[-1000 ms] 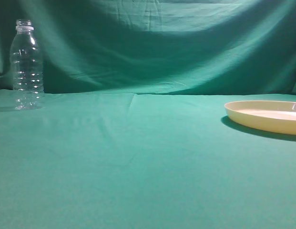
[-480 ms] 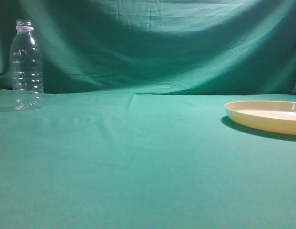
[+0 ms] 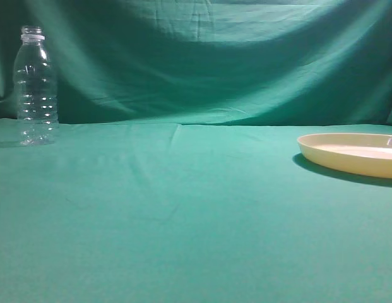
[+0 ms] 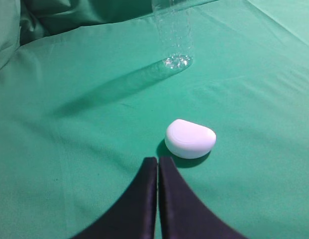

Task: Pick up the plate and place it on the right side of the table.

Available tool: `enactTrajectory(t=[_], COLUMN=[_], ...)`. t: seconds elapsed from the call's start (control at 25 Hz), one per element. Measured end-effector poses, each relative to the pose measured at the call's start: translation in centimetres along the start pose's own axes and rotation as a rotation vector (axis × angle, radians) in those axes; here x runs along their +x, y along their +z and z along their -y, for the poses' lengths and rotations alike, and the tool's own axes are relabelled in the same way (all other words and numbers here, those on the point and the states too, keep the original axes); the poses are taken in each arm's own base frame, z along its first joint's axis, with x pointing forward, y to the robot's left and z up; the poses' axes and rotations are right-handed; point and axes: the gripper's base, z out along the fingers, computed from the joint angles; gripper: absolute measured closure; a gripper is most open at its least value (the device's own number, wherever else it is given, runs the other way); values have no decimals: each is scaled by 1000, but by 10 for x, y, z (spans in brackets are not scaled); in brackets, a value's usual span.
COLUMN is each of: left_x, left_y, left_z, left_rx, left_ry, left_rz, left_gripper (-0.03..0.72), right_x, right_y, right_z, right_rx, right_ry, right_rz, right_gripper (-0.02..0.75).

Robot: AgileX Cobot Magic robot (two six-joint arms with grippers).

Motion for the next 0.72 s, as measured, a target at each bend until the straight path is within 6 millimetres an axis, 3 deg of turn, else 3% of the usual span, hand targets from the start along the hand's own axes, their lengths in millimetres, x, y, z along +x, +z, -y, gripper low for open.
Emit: enactTrajectory(t=[0.32, 0.44, 0.72], left_x=[0, 0, 0], left_y=[0, 0, 0], left_z=[0, 0, 0], left_rx=[0, 0, 0], left_ry=[0, 0, 0], left_rz=[0, 0, 0], left_gripper=[688, 688, 688], right_x=[3, 23, 98], right_y=[11, 31, 74], right_z=[7, 13, 21], right_rx=[49, 60, 67], right_ry=[-3, 2, 3], right_rz=[144, 242, 325], right_gripper=[738, 738, 738])
